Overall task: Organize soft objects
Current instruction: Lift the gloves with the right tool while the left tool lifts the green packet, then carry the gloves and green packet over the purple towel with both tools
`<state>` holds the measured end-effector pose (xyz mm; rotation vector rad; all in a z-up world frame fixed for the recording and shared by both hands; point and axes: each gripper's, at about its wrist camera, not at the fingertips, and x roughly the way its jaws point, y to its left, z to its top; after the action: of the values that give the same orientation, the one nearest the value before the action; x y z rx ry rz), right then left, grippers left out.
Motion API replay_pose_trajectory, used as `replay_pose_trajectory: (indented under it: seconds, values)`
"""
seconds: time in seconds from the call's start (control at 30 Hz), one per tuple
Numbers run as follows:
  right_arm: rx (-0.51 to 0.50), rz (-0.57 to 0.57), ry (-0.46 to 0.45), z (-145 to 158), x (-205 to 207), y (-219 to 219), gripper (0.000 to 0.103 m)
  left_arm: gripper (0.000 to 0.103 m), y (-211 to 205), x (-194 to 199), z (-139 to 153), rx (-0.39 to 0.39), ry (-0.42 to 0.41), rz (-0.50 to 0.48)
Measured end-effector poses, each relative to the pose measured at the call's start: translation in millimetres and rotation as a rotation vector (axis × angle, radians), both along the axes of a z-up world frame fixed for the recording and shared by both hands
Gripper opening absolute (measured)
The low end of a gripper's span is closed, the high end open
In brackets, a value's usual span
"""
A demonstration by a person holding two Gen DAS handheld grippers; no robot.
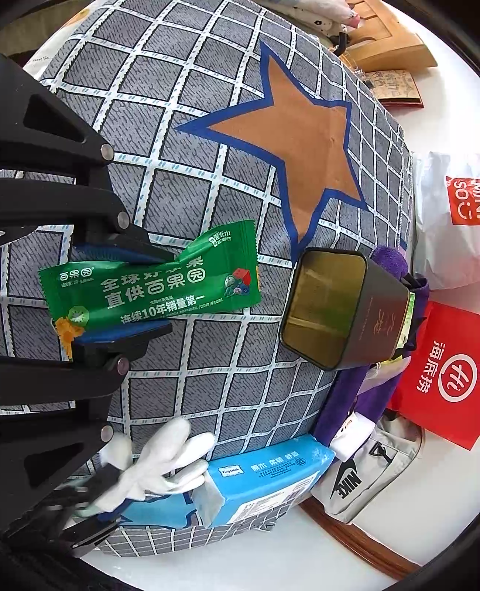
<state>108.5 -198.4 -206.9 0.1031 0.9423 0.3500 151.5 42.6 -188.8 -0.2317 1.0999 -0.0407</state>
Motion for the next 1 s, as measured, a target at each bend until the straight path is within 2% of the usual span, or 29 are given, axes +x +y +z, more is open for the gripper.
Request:
replay_pose_trajectory:
  seconds: [0.07, 0.4, 0.73, 1.0]
  values:
    - [-0.033, 0.008, 0.006, 0.7, 2.3, 3.0, 0.017, 0.028, 2.6, -0.8, 0.8, -0.016, 0.002, -0.003]
    - [-0.051, 0.003, -0.031, 36.4, -7.9, 0.8, 0.017, 0.028, 17.6, -6.9, 15.7, -0.076, -0.006, 0.001]
    - [-0.036, 0.027, -0.137, 93.3, -8.8, 3.6, 0.017, 0.028, 22.7, -3.0, 52.4, -0.1, -0.067, -0.006]
    - [-0.043, 0.033, -0.18, 122.7, 8.4, 1.8, 0.017, 0.028, 18.7, 10.7, 80.5, -0.102, -0.112, -0.01]
